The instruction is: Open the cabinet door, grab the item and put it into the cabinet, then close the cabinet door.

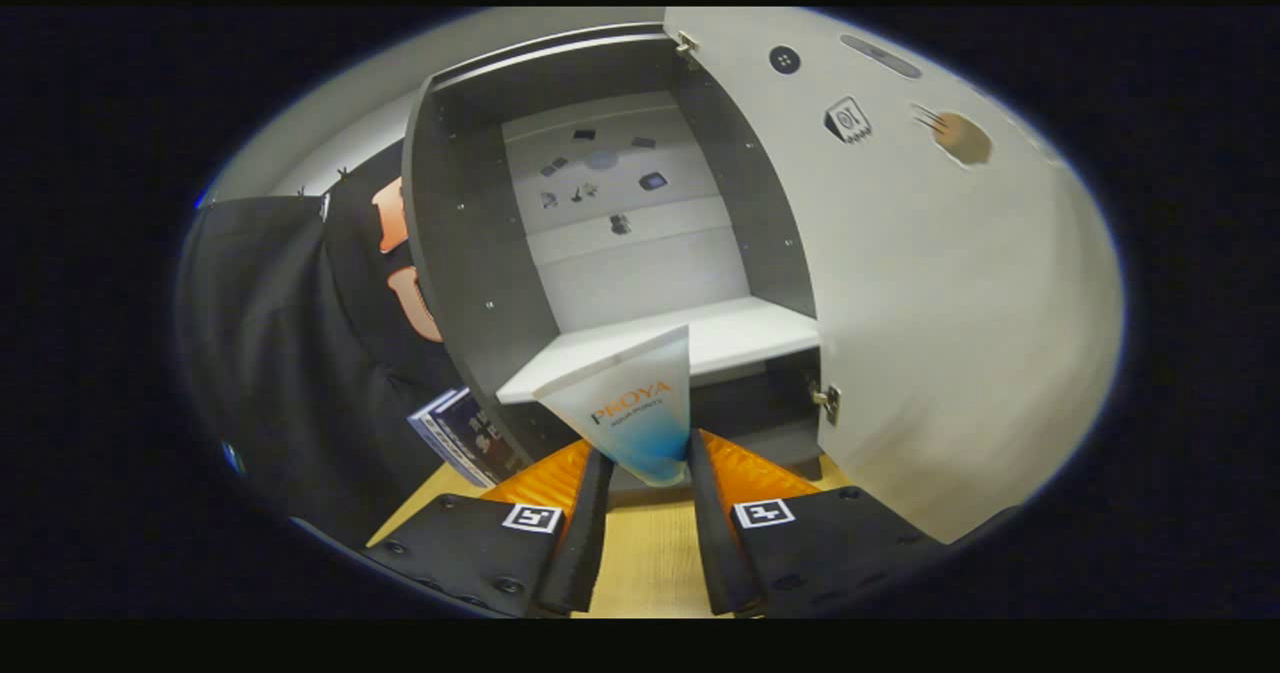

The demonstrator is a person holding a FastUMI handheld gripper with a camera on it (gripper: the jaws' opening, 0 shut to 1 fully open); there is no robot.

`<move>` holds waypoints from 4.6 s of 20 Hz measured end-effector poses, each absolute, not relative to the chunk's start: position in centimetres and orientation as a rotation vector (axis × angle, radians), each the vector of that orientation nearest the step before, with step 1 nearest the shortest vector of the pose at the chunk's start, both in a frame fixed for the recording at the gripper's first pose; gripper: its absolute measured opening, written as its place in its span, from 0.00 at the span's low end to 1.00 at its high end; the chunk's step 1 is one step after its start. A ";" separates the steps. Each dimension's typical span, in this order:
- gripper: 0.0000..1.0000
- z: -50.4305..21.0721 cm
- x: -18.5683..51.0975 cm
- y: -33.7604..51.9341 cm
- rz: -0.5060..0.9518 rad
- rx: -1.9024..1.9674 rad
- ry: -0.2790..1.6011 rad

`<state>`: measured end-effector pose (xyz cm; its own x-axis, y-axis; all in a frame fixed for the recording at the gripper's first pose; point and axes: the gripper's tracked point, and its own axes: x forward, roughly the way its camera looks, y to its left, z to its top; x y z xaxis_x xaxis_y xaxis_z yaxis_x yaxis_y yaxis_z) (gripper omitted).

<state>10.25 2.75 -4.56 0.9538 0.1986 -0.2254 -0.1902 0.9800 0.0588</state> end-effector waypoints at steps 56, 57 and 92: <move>0.97 14.1 -9.4 -11.0 -0.095 -0.119 -0.129; 0.97 14.3 -10.9 -11.4 -0.086 -0.099 -0.137; 0.95 15.7 -9.1 -19.5 -0.345 -0.157 -0.180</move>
<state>-9.12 -19.49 15.70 0.9255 -0.3207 0.2016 0.3485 0.9294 -0.1214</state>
